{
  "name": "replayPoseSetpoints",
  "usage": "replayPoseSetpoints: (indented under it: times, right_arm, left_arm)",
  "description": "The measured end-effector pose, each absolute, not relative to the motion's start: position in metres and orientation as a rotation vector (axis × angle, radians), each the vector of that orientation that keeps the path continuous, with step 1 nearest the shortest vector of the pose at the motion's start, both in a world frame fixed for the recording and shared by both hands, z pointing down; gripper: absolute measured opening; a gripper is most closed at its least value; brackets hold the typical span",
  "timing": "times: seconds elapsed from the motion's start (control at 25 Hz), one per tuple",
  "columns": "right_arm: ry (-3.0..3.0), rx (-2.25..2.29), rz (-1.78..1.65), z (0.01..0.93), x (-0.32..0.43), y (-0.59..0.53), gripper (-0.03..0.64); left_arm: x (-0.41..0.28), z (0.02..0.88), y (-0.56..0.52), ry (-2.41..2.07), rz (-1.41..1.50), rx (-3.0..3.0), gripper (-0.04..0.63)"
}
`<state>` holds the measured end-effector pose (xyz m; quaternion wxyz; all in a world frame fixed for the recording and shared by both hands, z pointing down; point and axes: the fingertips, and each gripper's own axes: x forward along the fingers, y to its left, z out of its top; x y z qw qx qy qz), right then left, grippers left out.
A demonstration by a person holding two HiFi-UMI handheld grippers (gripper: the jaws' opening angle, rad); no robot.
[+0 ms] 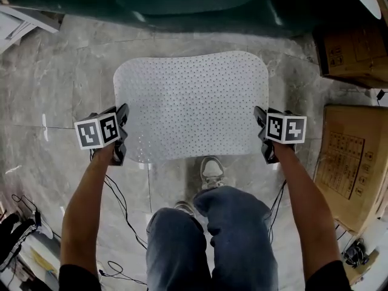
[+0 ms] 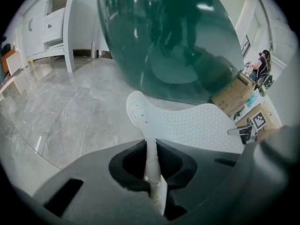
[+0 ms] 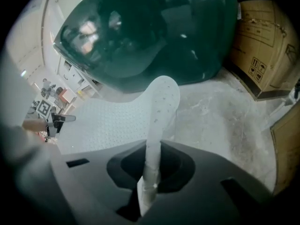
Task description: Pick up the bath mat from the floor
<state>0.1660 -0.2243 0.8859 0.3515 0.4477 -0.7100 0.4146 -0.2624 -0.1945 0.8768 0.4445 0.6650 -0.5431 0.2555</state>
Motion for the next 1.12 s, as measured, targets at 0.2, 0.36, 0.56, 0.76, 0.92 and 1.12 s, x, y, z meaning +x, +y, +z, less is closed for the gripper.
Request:
replayPoseSetpoints:
  times: [0.2, 0.36, 0.56, 0.76, 0.92, 1.12]
  right_arm:
    - [-1.830, 1.149, 1.071, 0.826, 0.163, -0.217, 0.025]
    - [-1.843, 1.154, 1.068, 0.766, 0.164, -0.209, 0.025]
    - [-1.872, 1.168, 1.052, 0.692, 0.162, -0.203, 0.025]
    - [-1.906, 1.193, 1.016, 0.620, 0.161, -0.203, 0.025]
    - [-1.930, 1.214, 0.992, 0.567, 0.158, -0.200, 0.025]
    - [-1.971, 1.248, 0.953, 0.501, 0.159, -0.194, 0.025]
  left_arm:
    - [-0.261, 0.817, -0.190, -1.352, 0.639, 1.645, 0.029]
    - [-0.253, 0.757, -0.187, -1.352, 0.643, 1.668, 0.029]
    - [-0.250, 0.682, -0.181, -1.364, 0.612, 1.693, 0.028]
    - [-0.248, 0.611, -0.174, -1.379, 0.582, 1.726, 0.028]
    - [-0.253, 0.559, -0.169, -1.406, 0.564, 1.745, 0.029]
    - [-0.251, 0.491, -0.163, -1.432, 0.524, 1.784, 0.029]
